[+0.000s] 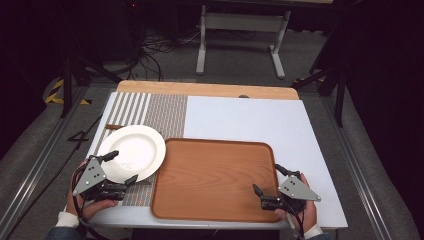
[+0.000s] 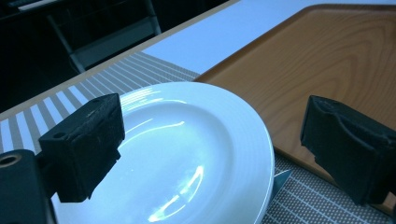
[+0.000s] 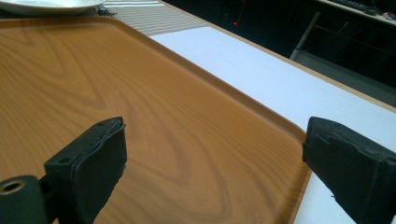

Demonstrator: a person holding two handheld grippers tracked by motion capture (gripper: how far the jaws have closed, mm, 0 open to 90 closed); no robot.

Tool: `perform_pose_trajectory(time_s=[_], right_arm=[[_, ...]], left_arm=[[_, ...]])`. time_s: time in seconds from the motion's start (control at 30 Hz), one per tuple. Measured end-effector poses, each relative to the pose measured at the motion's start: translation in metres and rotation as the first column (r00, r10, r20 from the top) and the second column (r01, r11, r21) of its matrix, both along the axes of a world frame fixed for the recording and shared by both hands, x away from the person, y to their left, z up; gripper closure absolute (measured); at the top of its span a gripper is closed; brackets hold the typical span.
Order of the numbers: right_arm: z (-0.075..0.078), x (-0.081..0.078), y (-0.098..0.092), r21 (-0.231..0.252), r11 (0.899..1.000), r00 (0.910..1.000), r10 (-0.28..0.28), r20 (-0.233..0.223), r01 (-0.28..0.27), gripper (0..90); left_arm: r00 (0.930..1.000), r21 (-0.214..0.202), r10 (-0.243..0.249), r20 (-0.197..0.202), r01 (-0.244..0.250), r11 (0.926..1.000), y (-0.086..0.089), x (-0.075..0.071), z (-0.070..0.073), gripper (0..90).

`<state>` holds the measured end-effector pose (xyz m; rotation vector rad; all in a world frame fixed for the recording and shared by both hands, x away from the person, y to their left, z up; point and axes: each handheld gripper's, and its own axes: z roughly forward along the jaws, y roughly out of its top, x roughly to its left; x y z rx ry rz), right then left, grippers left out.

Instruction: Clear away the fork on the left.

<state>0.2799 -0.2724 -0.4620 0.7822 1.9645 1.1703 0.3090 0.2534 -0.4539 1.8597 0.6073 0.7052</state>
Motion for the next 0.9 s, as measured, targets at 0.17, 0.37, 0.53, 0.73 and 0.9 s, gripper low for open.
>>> perform_pose_trajectory(time_s=[0.17,0.37,0.53,0.73,0.9], right_arm=[[0.001,0.0,-0.002,0.007,1.0,1.0,-0.006,0.007,0.006,7.2],[0.002,0.0,0.002,-0.004,1.0,0.9999,0.001,0.014,-0.001,7.2],[0.002,0.002,0.005,-0.006,1.0,0.9999,0.011,0.011,-0.011,7.2],[0.0,0.005,0.006,-0.005,1.0,1.0,0.01,-0.002,-0.01,7.2],[-0.002,0.007,0.009,-0.016,1.0,0.9999,0.008,-0.014,-0.008,7.1]], left_arm=[[0.9999,0.007,-0.003,-0.016,0.003,1.0,0.0,0.003,-0.002,9.5],[0.9997,0.011,0.002,-0.024,-0.002,0.9999,0.007,0.002,-0.003,10.0],[0.9992,-0.001,0.035,-0.018,-0.035,0.9994,0.022,0.004,0.002,8.8],[0.996,0.019,0.087,-0.02,-0.086,0.9961,0.051,0.026,0.021,9.8],[0.9924,0.046,0.081,-0.093,-0.077,0.996,0.07,0.066,0.033,11.2]])
